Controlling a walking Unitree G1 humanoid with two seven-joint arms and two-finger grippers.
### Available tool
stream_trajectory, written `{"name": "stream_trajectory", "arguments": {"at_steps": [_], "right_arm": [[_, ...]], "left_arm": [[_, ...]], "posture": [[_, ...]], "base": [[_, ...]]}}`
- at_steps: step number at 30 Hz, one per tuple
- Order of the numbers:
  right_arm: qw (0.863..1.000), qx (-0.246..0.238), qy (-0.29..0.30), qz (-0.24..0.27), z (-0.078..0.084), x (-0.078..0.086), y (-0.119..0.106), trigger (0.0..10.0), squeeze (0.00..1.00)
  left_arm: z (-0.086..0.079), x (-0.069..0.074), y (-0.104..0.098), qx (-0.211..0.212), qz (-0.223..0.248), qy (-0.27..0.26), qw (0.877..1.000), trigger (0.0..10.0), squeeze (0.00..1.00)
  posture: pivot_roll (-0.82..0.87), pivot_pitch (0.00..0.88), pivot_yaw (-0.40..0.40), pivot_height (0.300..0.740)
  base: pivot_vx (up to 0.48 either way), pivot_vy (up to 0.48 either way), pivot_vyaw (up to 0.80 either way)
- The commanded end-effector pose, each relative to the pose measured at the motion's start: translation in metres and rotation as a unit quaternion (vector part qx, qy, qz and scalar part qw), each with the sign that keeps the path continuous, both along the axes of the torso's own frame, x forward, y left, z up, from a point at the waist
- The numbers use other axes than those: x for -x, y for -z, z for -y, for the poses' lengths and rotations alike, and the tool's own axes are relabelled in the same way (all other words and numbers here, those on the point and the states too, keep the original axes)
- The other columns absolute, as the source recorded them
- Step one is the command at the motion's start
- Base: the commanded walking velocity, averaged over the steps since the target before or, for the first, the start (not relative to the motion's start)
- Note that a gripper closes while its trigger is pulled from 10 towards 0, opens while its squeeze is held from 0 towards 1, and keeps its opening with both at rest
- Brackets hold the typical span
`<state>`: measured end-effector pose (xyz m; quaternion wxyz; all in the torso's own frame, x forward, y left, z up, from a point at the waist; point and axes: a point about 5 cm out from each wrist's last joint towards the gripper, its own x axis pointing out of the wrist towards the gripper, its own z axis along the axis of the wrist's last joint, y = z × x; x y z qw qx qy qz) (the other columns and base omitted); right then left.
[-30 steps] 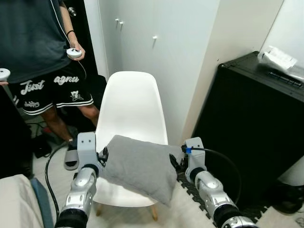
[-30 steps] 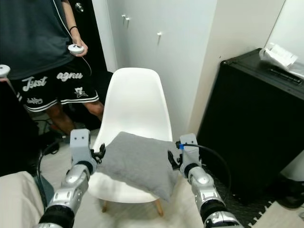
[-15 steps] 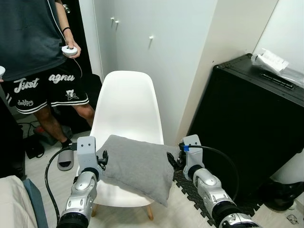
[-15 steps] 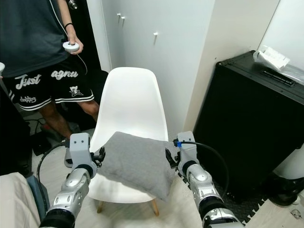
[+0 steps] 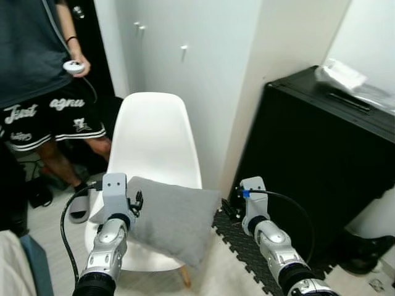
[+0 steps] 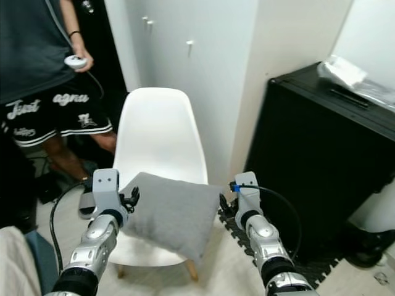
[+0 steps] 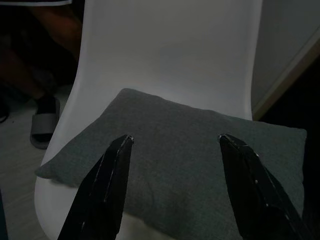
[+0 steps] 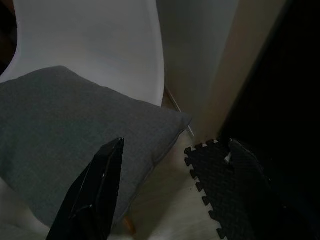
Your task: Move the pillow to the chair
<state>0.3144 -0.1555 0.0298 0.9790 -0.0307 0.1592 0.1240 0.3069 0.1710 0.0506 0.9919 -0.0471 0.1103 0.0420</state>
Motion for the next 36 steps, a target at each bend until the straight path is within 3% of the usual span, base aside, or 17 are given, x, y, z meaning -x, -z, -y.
{"name": "stream_trajectory", "arguments": {"at_steps": [1, 13, 16, 25, 32, 36], "right_arm": [[1.0, -0.005, -0.001, -0.008, -0.0039, 0.003, 0.0041, 10.0, 0.0], [1.0, -0.016, 0.006, -0.01, -0.0047, 0.0041, 0.0053, 10.0, 0.0], [0.999, -0.037, 0.01, -0.014, -0.0051, 0.0056, 0.0065, 10.0, 0.0], [1.0, -0.022, -0.003, -0.019, -0.0064, 0.0068, 0.008, 10.0, 0.0], [0.999, -0.021, -0.013, -0.023, -0.0081, 0.0075, 0.009, 10.0, 0.0], [0.999, -0.018, -0.018, -0.021, -0.0089, 0.0066, 0.0081, 10.0, 0.0]], "left_arm": [[-0.0037, 0.0031, 0.0037, -0.006, -0.008, 0.0, 1.0, 10.0, 0.0], [-0.0025, 0.0037, 0.0051, -0.016, -0.01, 0.007, 1.0, 10.0, 0.0], [-0.0044, 0.0034, 0.0043, -0.016, -0.009, 0.004, 1.0, 10.0, 0.0], [-0.0052, 0.0064, 0.0066, -0.019, -0.013, 0.004, 1.0, 10.0, 0.0], [-0.0054, 0.0087, 0.0079, -0.023, -0.015, 0.004, 1.0, 10.0, 0.0], [-0.0074, 0.0087, 0.0095, -0.024, -0.018, 0.003, 1.0, 10.0, 0.0]], "posture": [[-0.01, 0.036, -0.031, 0.74], [-0.01, 0.044, -0.025, 0.74], [-0.01, 0.049, -0.028, 0.72], [-0.01, 0.047, -0.032, 0.675], [-0.01, 0.043, -0.037, 0.675], [-0.01, 0.043, -0.039, 0.65]], "base": [[0.0, 0.0, 0.0], [0.0, 0.0, 0.0], [0.0, 0.0, 0.0], [0.0, 0.0, 0.0], [0.0, 0.0, 0.0], [0.0, 0.0, 0.0]]}}
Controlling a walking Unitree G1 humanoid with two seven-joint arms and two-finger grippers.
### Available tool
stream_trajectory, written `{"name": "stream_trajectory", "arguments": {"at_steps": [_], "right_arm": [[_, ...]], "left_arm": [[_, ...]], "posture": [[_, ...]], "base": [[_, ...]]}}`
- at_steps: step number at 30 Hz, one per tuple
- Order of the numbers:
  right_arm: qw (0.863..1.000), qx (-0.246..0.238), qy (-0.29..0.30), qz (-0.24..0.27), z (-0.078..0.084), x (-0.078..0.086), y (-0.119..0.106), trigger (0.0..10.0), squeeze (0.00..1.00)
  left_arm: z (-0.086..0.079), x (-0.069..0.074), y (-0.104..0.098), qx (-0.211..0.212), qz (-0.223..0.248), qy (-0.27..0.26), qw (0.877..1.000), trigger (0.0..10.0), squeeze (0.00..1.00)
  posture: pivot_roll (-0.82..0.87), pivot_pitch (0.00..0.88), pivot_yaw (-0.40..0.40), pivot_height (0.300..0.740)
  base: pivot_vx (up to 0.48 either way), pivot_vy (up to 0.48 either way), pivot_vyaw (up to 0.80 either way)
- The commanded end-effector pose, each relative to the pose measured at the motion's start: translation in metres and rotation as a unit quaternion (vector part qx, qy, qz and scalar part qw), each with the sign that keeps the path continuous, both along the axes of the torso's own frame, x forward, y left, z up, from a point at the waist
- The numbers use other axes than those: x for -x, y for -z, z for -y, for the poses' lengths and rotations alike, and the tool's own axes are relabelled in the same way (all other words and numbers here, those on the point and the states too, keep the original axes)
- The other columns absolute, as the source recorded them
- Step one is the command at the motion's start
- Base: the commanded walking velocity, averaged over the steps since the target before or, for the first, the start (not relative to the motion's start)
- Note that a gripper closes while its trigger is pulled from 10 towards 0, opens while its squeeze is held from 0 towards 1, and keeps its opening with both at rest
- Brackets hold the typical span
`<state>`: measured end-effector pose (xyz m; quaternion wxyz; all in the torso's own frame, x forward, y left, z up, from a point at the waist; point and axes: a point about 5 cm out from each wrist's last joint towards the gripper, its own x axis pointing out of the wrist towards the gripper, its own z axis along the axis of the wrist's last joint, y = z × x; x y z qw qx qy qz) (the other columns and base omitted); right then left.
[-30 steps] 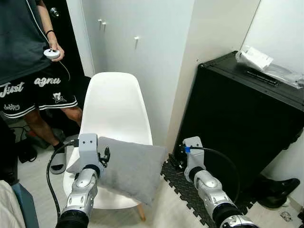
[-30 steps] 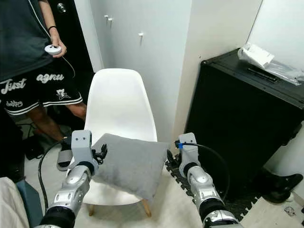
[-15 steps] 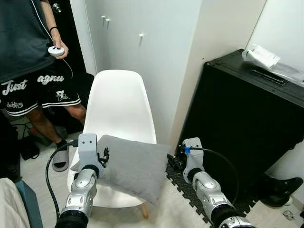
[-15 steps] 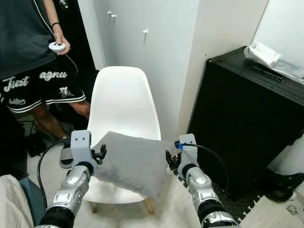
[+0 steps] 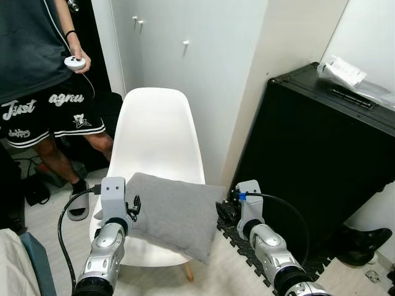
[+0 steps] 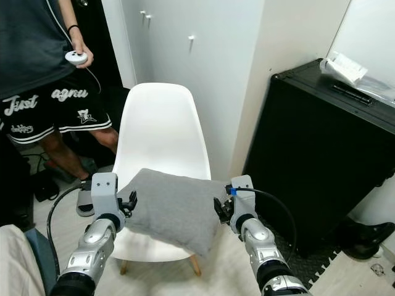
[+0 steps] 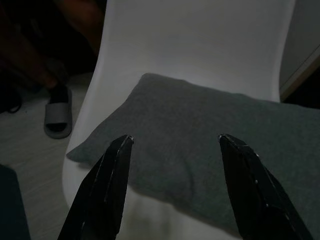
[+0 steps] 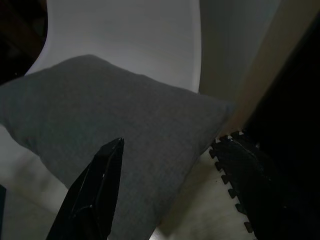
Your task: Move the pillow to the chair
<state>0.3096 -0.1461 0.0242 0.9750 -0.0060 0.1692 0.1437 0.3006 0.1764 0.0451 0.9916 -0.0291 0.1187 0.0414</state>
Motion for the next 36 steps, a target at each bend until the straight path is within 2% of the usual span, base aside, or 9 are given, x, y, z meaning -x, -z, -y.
{"name": "stream_trajectory", "arguments": {"at_steps": [1, 9, 13, 20, 26, 33, 34, 36], "right_arm": [[1.0, 0.012, -0.004, -0.008, 0.001, 0.002, 0.003, 10.0, 0.0], [1.0, -0.004, -0.006, -0.002, -0.002, 0.001, 0.001, 10.0, 0.0], [1.0, 0.01, -0.009, 0.001, -0.002, 0.0, 0.0, 10.0, 0.0], [1.0, 0.017, -0.015, -0.011, -0.006, -0.002, 0.001, 10.0, 0.0], [0.999, 0.011, -0.04, -0.014, -0.017, -0.006, -0.001, 10.0, 0.0], [0.997, -0.002, -0.082, -0.015, -0.038, -0.011, -0.007, 10.0, 0.0], [0.994, 0.001, -0.106, -0.025, -0.049, -0.011, -0.007, 10.0, 0.0], [0.991, 0.004, -0.127, -0.033, -0.057, -0.01, -0.006, 10.0, 0.0]], "left_arm": [[-0.002, 0.002, 0.004, -0.006, -0.009, 0.0, 1.0, 10.0, 0.0], [-0.002, 0.003, 0.005, -0.005, -0.009, -0.002, 1.0, 10.0, 0.0], [-0.002, 0.001, 0.004, -0.006, -0.01, -0.001, 1.0, 10.0, 0.0], [-0.006, 0.0, 0.003, -0.01, -0.008, -0.003, 1.0, 10.0, 0.0], [-0.007, -0.002, 0.001, -0.012, -0.007, -0.003, 1.0, 10.0, 0.0], [-0.011, -0.001, 0.0, -0.012, -0.004, -0.006, 1.0, 10.0, 0.0], [-0.013, 0.001, 0.0, -0.012, -0.003, -0.009, 1.0, 10.0, 0.0], [-0.014, 0.002, 0.0, -0.012, -0.002, -0.01, 1.0, 10.0, 0.0]], "posture": [[-0.01, 0.043, -0.039, 0.645], [-0.01, 0.035, -0.042, 0.635], [-0.01, 0.044, -0.042, 0.613], [-0.01, 0.053, -0.042, 0.613], [-0.01, 0.059, -0.045, 0.588], [0.0, 0.075, -0.058, 0.588], [0.01, 0.085, -0.068, 0.588], [0.02, 0.088, -0.072, 0.588]], "base": [[0.0, 0.0, 0.0], [0.0, 0.0, 0.0], [0.0, 0.0, 0.0], [0.0, 0.0, 0.0], [0.0, 0.0, 0.0], [0.0, 0.0, 0.0], [0.0, 0.0, 0.0], [0.0, 0.0, 0.0]]}}
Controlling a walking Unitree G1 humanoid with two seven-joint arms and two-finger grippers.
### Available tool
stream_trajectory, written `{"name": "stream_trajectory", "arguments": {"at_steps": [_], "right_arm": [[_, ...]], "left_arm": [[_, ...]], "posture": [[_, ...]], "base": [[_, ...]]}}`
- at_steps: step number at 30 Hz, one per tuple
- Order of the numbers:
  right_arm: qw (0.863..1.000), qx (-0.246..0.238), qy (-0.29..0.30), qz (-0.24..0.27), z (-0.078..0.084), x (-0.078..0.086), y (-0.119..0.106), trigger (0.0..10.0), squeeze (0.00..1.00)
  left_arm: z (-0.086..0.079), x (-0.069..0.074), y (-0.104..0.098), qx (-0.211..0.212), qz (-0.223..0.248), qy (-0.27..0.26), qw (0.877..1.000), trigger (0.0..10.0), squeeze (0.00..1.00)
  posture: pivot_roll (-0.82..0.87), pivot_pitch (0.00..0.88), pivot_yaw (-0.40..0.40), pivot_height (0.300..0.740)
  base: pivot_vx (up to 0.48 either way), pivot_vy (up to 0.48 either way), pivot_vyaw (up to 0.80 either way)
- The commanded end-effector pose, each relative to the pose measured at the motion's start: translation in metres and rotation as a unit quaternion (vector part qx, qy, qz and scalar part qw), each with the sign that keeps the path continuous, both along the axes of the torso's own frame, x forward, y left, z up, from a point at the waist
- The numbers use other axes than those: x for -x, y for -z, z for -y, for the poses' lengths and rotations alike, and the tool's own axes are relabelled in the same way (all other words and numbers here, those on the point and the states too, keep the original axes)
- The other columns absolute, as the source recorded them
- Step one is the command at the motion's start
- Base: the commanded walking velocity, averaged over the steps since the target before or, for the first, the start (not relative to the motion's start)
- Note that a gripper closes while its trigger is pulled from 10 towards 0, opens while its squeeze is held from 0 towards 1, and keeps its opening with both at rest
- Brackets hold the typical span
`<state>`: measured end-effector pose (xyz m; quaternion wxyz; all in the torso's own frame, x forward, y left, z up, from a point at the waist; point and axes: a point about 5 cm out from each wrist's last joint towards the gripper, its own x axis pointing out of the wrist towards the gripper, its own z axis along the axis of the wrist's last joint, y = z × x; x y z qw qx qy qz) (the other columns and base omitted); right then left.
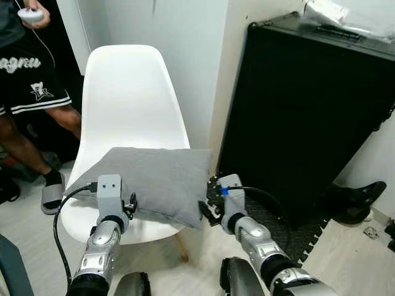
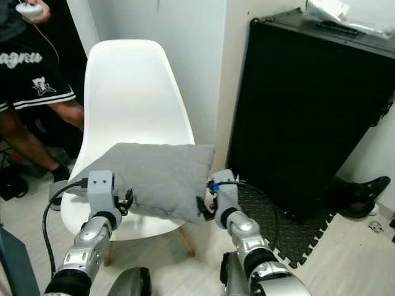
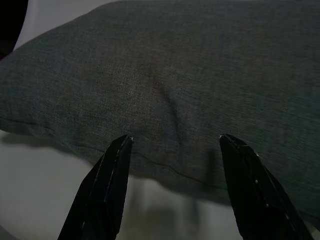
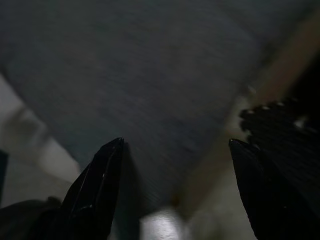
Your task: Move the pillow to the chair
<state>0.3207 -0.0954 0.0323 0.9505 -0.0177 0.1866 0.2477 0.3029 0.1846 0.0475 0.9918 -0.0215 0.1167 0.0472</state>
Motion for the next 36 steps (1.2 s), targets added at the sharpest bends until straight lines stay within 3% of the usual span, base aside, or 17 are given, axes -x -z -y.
{"name": "stream_trajectory", "arguments": {"at_steps": [1, 3, 8, 15, 23, 30, 33, 35, 36], "right_arm": [[1.0, 0.008, -0.021, -0.012, -0.006, 0.001, 0.002, 10.0, 0.0], [0.999, 0.01, -0.028, -0.014, -0.009, 0.001, 0.002, 10.0, 0.0], [0.993, -0.014, -0.114, -0.036, -0.033, 0.007, 0.001, 10.0, 0.0], [0.987, 0.0, -0.154, -0.043, -0.041, 0.012, 0.003, 10.0, 0.0], [0.983, 0.082, -0.163, 0.022, -0.049, 0.015, 0.004, 10.0, 0.0], [0.98, 0.122, -0.147, 0.051, -0.049, 0.018, 0.008, 10.0, 0.0], [0.976, 0.15, -0.139, 0.076, -0.047, 0.019, 0.009, 10.0, 0.0], [0.962, 0.195, -0.146, 0.123, -0.046, 0.021, 0.009, 10.0, 0.0], [0.962, 0.195, -0.146, 0.123, -0.046, 0.021, 0.009, 10.0, 0.0]], "left_arm": [[-0.006, 0.004, 0.002, -0.004, -0.004, -0.005, 1.0, 10.0, 0.0], [-0.006, 0.005, 0.002, -0.004, -0.003, -0.005, 1.0, 10.0, 0.0], [-0.009, 0.007, 0.002, -0.003, -0.001, -0.01, 1.0, 10.0, 0.0], [-0.009, 0.008, 0.003, 0.0, -0.003, -0.011, 1.0, 10.0, 0.0], [-0.008, 0.009, 0.002, -0.003, -0.003, -0.011, 1.0, 10.0, 0.0], [-0.009, 0.01, 0.002, -0.006, -0.003, -0.011, 1.0, 10.0, 0.0], [-0.01, 0.01, 0.002, -0.007, -0.004, -0.011, 1.0, 10.0, 0.0], [-0.01, 0.011, 0.002, -0.008, -0.004, -0.011, 1.0, 10.0, 0.0], [-0.01, 0.011, 0.002, -0.008, -0.004, -0.011, 1.0, 10.0, 0.0]], "posture": [[0.02, 0.088, -0.072, 0.588], [0.02, 0.088, -0.072, 0.588], [0.03, 0.095, -0.084, 0.588], [0.03, 0.097, -0.084, 0.588], [0.03, 0.101, -0.085, 0.588], [0.03, 0.103, -0.083, 0.588], [0.03, 0.105, -0.081, 0.588], [0.03, 0.106, -0.08, 0.588], [0.03, 0.106, -0.08, 0.588]], "base": [[0.0, 0.0, 0.0], [0.0, 0.0, 0.0], [0.0, 0.0, 0.0], [0.0, 0.0, 0.0], [0.0, 0.0, 0.0], [0.0, 0.0, 0.0], [0.0, 0.0, 0.0], [0.0, 0.0, 0.0], [0.0, 0.0, 0.0]]}}
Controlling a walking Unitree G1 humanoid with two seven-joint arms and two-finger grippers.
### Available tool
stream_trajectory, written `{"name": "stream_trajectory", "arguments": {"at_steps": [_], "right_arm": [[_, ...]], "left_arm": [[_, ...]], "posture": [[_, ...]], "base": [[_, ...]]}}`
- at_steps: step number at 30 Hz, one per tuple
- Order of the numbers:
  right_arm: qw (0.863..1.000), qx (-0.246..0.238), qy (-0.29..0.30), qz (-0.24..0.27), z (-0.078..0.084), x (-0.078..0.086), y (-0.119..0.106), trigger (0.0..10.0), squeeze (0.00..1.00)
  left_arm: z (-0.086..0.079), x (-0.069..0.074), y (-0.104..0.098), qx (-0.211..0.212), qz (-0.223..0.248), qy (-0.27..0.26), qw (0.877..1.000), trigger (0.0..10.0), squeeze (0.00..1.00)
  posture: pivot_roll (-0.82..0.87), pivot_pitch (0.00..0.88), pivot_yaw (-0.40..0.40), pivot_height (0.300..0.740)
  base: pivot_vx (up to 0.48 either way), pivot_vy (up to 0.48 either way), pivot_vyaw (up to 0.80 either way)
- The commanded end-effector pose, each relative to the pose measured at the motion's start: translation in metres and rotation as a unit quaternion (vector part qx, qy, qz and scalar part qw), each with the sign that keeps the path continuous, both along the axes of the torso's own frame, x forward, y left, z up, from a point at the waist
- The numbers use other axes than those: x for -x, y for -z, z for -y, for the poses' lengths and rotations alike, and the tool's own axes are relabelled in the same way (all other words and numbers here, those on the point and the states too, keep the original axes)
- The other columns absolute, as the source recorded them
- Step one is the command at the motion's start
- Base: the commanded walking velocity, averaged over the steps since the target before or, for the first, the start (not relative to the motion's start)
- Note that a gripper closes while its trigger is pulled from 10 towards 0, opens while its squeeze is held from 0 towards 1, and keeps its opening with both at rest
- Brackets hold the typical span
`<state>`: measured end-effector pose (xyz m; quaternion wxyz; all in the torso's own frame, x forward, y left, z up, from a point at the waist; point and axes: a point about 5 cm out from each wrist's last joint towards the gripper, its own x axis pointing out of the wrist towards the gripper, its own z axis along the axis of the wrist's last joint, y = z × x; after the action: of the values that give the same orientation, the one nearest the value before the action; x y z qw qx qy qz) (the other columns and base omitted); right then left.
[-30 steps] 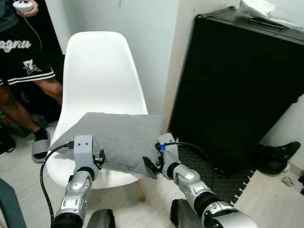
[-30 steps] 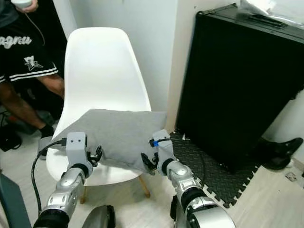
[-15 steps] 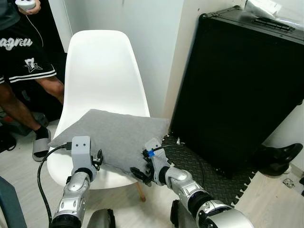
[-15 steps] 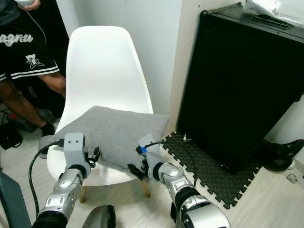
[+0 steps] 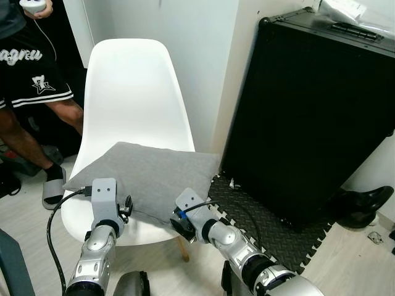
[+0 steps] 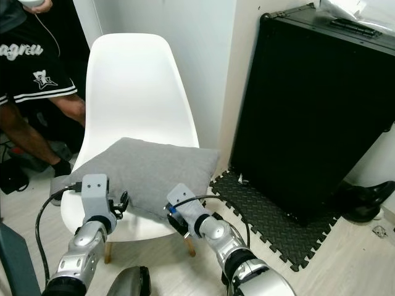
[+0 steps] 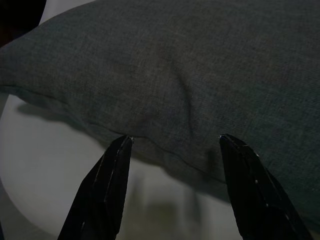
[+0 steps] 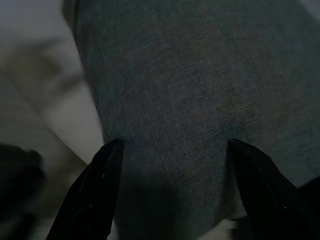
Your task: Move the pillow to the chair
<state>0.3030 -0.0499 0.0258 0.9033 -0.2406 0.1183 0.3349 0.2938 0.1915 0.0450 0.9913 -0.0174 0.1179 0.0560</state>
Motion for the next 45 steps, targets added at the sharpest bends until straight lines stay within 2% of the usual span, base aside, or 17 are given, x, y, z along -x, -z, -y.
{"name": "stream_trajectory", "arguments": {"at_steps": [1, 4, 7, 9, 12, 16, 18, 19, 22, 23, 25, 28, 31, 36, 40, 43, 45], "right_arm": [[1.0, 0.015, -0.01, 0.014, 0.0, 0.003, 0.002, 10.0, 0.0], [0.993, 0.081, -0.017, 0.089, 0.002, 0.007, 0.005, 10.0, 0.0], [0.992, 0.089, 0.003, 0.094, 0.005, 0.008, 0.008, 10.0, 0.0], [0.994, 0.077, 0.047, 0.068, 0.012, 0.008, 0.012, 10.0, 0.0], [0.993, 0.069, 0.081, 0.049, 0.017, 0.009, 0.016, 10.0, 0.0], [0.993, 0.067, 0.091, 0.041, 0.019, 0.01, 0.018, 10.0, 0.0], [0.995, 0.06, 0.079, 0.008, 0.018, 0.016, 0.025, 10.0, 0.0], [0.995, 0.06, 0.079, 0.008, 0.018, 0.016, 0.025, 10.0, 0.0], [0.997, 0.066, 0.03, -0.037, 0.011, 0.026, 0.034, 10.0, 0.0], [0.996, 0.072, 0.005, -0.057, 0.006, 0.031, 0.038, 10.0, 0.0], [0.996, 0.072, 0.005, -0.057, 0.006, 0.031, 0.038, 10.0, 0.0], [0.991, 0.082, -0.037, -0.1, 0.0, 0.038, 0.044, 10.0, 0.0], [0.989, 0.078, -0.04, -0.116, -0.002, 0.038, 0.044, 10.0, 0.0], [0.991, 0.044, -0.022, -0.127, -0.003, 0.034, 0.04, 10.0, 0.0], [0.991, 0.035, -0.02, -0.128, -0.003, 0.034, 0.039, 9.7, 0.0], [0.99, 0.014, -0.013, -0.136, -0.005, 0.032, 0.037, 10.0, 0.0], [0.99, 0.009, -0.011, -0.139, -0.005, 0.032, 0.037, 9.7, 0.0]], "left_arm": [[-0.003, 0.002, 0.0, -0.003, -0.003, -0.002, 1.0, 10.0, 0.0], [-0.002, 0.002, 0.0, -0.006, -0.005, 0.001, 1.0, 10.0, 0.0], [-0.001, 0.001, 0.0, -0.008, -0.005, 0.004, 1.0, 10.0, 0.0], [-0.001, 0.001, 0.0, -0.008, -0.005, 0.004, 1.0, 10.0, 0.0], [-0.001, 0.001, 0.0, -0.009, -0.005, 0.005, 1.0, 10.0, 0.0], [-0.001, 0.001, 0.0, -0.009, -0.006, 0.005, 1.0, 10.0, 0.0], [-0.002, 0.001, 0.0, -0.009, -0.006, 0.005, 1.0, 10.0, 0.0], [-0.002, 0.001, 0.0, -0.009, -0.006, 0.005, 1.0, 10.0, 0.0], [-0.002, 0.002, -0.001, -0.01, -0.007, 0.005, 1.0, 10.0, 0.0], [-0.003, 0.002, -0.001, -0.01, -0.007, 0.005, 1.0, 10.0, 0.0], [-0.003, 0.002, -0.001, -0.01, -0.007, 0.005, 1.0, 10.0, 0.0], [-0.003, 0.002, -0.001, -0.009, -0.008, 0.005, 1.0, 10.0, 0.0], [-0.003, 0.001, -0.001, -0.009, -0.007, 0.005, 1.0, 10.0, 0.0], [-0.003, 0.001, -0.002, -0.009, -0.006, 0.003, 1.0, 10.0, 0.0], [-0.003, 0.001, -0.002, -0.01, -0.006, 0.003, 1.0, 10.0, 0.0], [-0.003, 0.0, -0.002, -0.009, -0.006, 0.004, 1.0, 10.0, 0.0], [-0.003, 0.0, -0.002, -0.009, -0.006, 0.004, 1.0, 10.0, 0.0]], "posture": [[0.03, 0.106, -0.08, 0.588], [0.03, 0.109, -0.076, 0.588], [0.03, 0.11, -0.076, 0.588], [0.03, 0.111, -0.075, 0.588], [0.03, 0.111, -0.075, 0.588], [0.03, 0.111, -0.075, 0.588], [0.04, 0.11, -0.075, 0.588], [0.04, 0.11, -0.075, 0.588], [0.04, 0.11, -0.075, 0.588], [0.04, 0.11, -0.075, 0.588], [0.04, 0.11, -0.075, 0.588], [0.04, 0.11, -0.076, 0.588], [0.04, 0.107, -0.078, 0.588], [0.04, 0.101, -0.078, 0.588], [0.04, 0.098, -0.078, 0.588], [0.04, 0.096, -0.076, 0.588], [0.04, 0.096, -0.076, 0.588]], "base": [[0.0, 0.0, 0.0], [0.0, 0.0, 0.0], [0.0, 0.0, 0.0], [0.0, 0.0, 0.0], [0.0, 0.0, 0.0], [0.0, 0.0, 0.0], [0.0, 0.0, 0.0], [0.0, 0.0, 0.0], [0.0, 0.0, 0.0], [0.0, 0.0, 0.0], [0.0, 0.0, 0.0], [0.0, 0.0, 0.0], [0.0, 0.0, 0.0], [0.0, 0.0, 0.0], [0.0, 0.0, 0.0], [0.0, 0.0, 0.0], [0.0, 0.0, 0.0]]}}
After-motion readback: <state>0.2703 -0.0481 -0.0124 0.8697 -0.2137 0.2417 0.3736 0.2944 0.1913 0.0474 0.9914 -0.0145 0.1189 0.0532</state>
